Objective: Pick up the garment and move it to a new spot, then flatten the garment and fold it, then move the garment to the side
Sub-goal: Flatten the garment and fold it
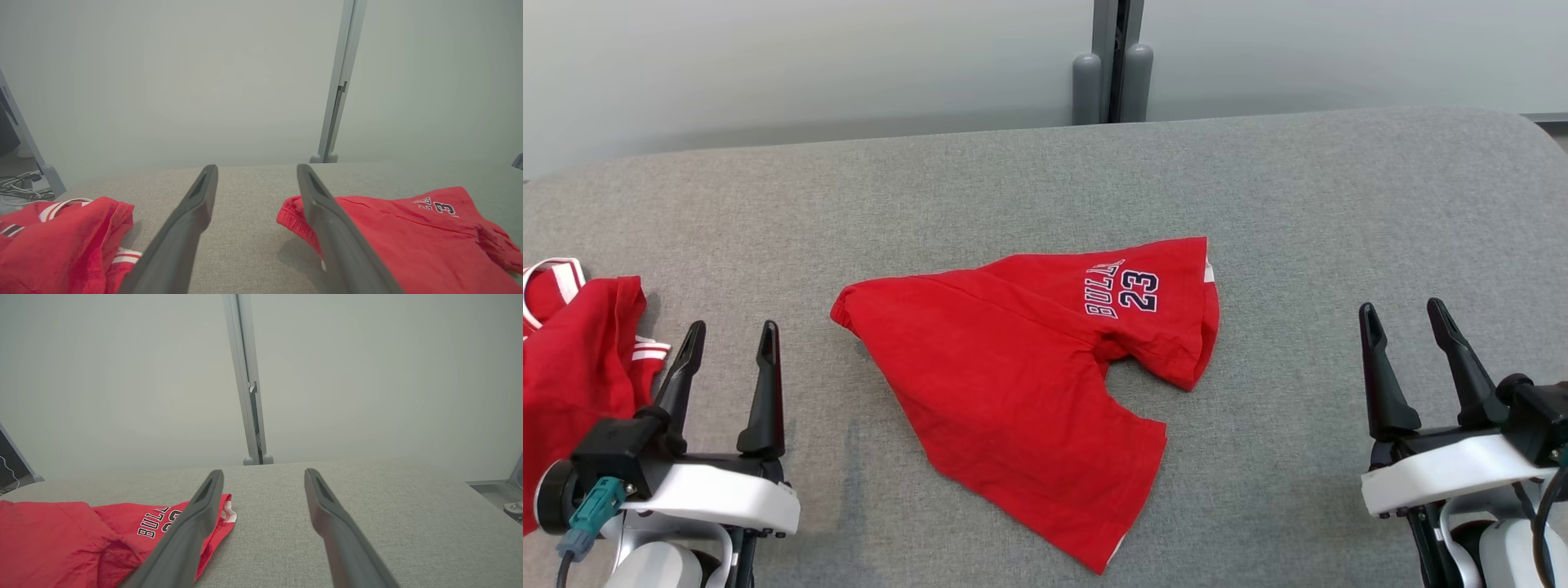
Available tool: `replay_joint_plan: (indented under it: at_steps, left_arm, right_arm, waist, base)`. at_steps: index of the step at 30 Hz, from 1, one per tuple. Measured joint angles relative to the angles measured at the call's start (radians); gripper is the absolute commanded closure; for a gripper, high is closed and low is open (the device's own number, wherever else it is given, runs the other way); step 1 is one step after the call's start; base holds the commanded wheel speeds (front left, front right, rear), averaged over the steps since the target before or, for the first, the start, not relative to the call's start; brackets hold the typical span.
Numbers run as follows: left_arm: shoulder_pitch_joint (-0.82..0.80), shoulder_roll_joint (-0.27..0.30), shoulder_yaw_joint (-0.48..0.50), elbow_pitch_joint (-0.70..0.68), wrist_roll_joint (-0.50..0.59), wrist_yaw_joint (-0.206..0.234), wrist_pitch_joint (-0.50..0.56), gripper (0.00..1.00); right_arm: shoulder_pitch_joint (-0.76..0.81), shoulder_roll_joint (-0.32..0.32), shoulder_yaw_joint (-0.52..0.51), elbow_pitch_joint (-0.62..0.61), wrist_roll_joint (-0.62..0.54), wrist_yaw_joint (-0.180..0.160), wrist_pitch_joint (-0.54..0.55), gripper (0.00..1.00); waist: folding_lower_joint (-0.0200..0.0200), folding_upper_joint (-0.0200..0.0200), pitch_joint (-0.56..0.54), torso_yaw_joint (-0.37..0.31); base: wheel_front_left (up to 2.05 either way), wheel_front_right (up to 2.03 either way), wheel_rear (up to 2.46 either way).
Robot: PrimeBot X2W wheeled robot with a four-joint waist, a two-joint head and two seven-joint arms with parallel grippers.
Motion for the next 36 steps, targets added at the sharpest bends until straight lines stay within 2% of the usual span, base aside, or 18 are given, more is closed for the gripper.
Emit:
replay_joint_plan:
  at_steps: [16,19,29,33,34,36]
  left_arm:
    - [0.023,0.009,-0.015,-0.034,0.002,0.026,0.035,0.0]
    - [0.019,0.008,-0.02,-0.041,0.004,0.026,0.041,0.0]
    - [-0.02,-0.005,-0.043,-0.054,0.007,0.026,0.053,0.0]
    - [-0.022,-0.01,-0.049,-0.05,0.006,0.026,0.054,0.0]
    - [-0.027,-0.014,-0.05,-0.046,0.006,0.026,0.051,0.0]
    - [-0.038,-0.02,-0.051,-0.042,0.006,0.026,0.049,0.0]
  right_arm:
    - [0.014,0.0,-0.008,-0.019,-0.016,0.0,0.011,0.0]
    - [0.014,-0.001,0.016,-0.029,-0.035,0.0,0.017,0.0]
    - [0.039,-0.032,0.32,-0.053,-0.071,0.0,0.079,0.0]
    - [0.05,-0.078,0.485,-0.038,-0.093,0.0,0.11,0.0]
    - [0.054,-0.105,0.558,-0.016,-0.106,0.001,0.12,0.0]
    - [0.055,-0.127,0.6,0.006,-0.107,0.001,0.124,0.0]
  waist:
    - [0.0,0.0,0.007,0.016]
    - [0.0,0.0,0.012,0.023]
    - [0.0,0.0,0.047,0.06]
    - [0.0,0.0,0.063,0.074]
    - [0.0,0.0,0.07,0.08]
    - [-0.0001,0.0,0.077,0.086]
  base:
    - [0.0,0.0,0.0]
    - [0.0,0.0,0.0]
    - [0.0,0.0,0.0]
    - [0.0,0.0,0.0]
    - [0.0,0.0,0.0]
    - [0.0,0.0,0.0]
